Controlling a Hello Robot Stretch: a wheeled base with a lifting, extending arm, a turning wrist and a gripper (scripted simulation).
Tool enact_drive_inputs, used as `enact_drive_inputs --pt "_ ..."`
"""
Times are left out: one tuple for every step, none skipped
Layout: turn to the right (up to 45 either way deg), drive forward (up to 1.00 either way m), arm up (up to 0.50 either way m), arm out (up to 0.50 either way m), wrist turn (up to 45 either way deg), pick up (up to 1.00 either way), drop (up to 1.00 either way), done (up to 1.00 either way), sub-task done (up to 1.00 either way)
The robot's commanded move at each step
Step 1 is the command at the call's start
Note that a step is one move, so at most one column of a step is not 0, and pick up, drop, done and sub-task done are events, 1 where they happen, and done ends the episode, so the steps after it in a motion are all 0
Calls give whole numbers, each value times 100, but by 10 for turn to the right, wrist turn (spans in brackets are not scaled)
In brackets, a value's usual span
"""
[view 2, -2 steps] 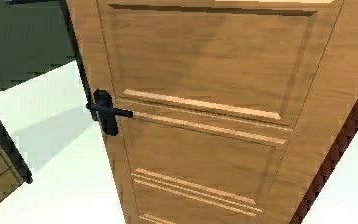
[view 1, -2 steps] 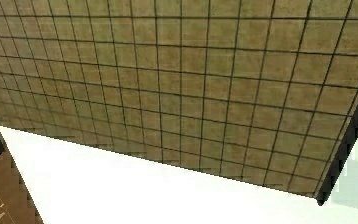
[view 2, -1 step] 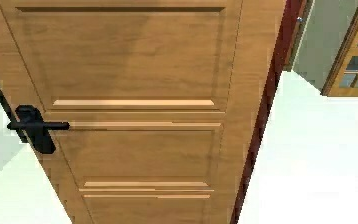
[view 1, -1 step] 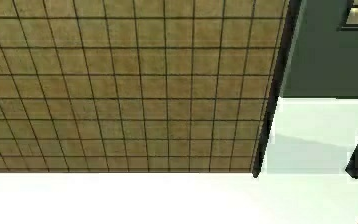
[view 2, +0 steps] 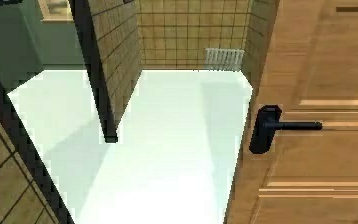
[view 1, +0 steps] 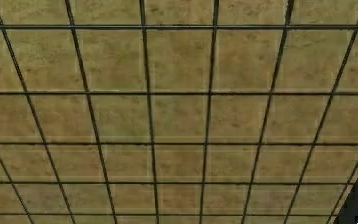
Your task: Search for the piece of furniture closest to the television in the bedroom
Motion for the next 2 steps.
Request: enact_drive_inputs --pt "450 0 0 0 0 0 0 0 0" --pt "240 0 0 0 0 0 0 0 0"
